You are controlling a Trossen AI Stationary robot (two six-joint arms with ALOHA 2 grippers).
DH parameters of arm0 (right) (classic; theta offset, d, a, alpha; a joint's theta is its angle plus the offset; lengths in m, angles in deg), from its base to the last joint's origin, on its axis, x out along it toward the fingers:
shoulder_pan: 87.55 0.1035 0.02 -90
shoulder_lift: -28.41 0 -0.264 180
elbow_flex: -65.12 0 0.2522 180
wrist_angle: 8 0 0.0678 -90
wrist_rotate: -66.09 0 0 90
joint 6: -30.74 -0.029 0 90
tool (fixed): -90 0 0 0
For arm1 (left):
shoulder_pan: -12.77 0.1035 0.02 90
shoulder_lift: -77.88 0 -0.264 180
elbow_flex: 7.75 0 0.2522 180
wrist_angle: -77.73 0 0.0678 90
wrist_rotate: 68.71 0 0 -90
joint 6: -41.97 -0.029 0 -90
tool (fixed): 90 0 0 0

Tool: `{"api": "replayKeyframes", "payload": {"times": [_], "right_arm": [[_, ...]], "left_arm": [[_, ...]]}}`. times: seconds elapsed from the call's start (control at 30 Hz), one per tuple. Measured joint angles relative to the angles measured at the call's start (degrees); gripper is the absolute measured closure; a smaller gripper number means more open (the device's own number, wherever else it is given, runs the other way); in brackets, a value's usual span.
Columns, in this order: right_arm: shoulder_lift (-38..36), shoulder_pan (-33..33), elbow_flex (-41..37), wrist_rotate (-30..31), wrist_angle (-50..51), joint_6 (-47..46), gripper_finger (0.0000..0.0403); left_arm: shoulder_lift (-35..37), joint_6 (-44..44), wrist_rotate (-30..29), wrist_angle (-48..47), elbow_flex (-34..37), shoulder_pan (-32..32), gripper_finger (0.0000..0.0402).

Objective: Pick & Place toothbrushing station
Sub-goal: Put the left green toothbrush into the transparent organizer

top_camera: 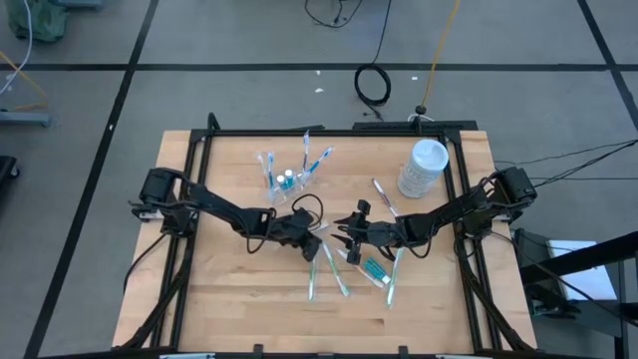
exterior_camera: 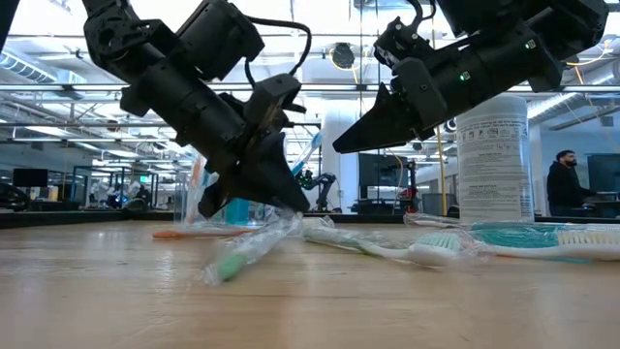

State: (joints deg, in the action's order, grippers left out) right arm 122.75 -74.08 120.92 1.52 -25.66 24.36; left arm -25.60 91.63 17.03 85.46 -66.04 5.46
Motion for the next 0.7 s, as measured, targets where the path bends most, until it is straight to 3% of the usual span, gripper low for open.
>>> {"api": "replayKeyframes", "payload": {"times": [0.3, 0.53, 0.7], "right_arm": [[0.00, 0.02, 0.00, -0.01, 0.07, -0.01, 0.0232], [0.00, 0.00, 0.00, -0.02, 0.02, 0.00, 0.0232], [0.00, 0.01, 0.00, 0.00, 0.00, 0.00, 0.0232]], "left_arm": [[0.48, -7.95, 2.40, -2.93, -0.03, 0.94, 0.0386], [0.46, -16.49, 2.37, -8.93, 0.00, 4.16, 0.0358], [0.46, -23.28, 4.30, -8.30, 0.00, 6.43, 0.0325]]}}
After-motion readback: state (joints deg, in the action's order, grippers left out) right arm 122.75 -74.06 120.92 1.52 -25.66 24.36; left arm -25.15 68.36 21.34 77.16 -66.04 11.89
